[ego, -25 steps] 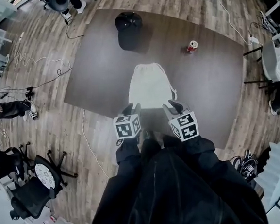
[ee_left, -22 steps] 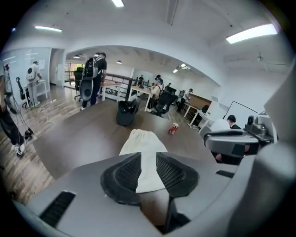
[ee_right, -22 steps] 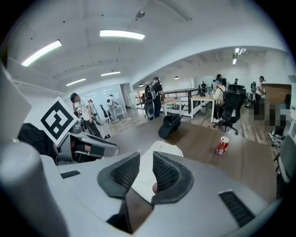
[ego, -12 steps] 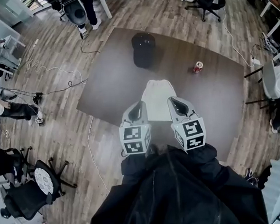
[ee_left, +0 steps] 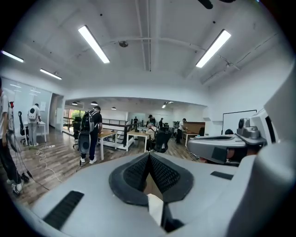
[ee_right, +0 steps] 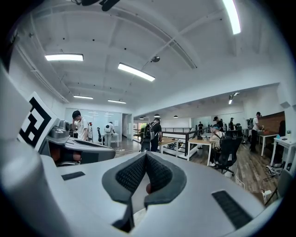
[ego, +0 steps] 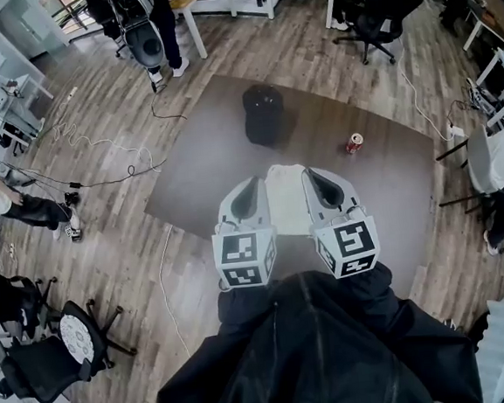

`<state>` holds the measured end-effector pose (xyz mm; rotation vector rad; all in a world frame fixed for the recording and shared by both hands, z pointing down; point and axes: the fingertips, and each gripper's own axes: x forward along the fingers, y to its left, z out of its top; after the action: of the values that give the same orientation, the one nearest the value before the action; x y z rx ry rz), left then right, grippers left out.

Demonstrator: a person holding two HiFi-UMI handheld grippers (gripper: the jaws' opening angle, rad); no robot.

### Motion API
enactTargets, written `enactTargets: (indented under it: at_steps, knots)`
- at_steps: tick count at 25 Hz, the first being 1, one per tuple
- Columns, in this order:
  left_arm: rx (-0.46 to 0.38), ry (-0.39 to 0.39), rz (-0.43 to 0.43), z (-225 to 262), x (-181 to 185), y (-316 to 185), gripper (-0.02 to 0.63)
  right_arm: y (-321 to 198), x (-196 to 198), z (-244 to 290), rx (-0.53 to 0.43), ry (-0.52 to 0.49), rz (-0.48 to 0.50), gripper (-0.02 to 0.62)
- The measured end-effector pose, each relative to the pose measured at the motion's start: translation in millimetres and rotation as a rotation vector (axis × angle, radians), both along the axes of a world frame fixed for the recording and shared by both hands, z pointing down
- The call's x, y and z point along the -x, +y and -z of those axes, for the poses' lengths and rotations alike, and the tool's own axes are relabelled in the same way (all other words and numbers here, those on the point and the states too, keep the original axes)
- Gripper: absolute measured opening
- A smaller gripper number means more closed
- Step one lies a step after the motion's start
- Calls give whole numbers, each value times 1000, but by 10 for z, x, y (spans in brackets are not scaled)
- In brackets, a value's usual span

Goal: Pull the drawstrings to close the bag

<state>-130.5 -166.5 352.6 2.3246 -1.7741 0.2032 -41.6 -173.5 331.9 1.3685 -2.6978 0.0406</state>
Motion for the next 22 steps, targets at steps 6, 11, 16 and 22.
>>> enactTargets:
  at_steps: [6, 11, 16, 22]
  knots:
    - [-44, -9, -22, 208, -24, -78, 34, -47, 10, 218, -52, -17, -17, 23]
    - [-57, -5, -44, 247, -63, -91, 34, -62, -30, 256, -60, -12, -53, 23]
    - [-52, 1, -57, 232, -106, -101, 34, -58, -98, 265, -66, -7, -69, 23]
    - [-46, 3, -74, 198, -134, -102, 33, -52, -98, 260, -69, -1, -77, 23]
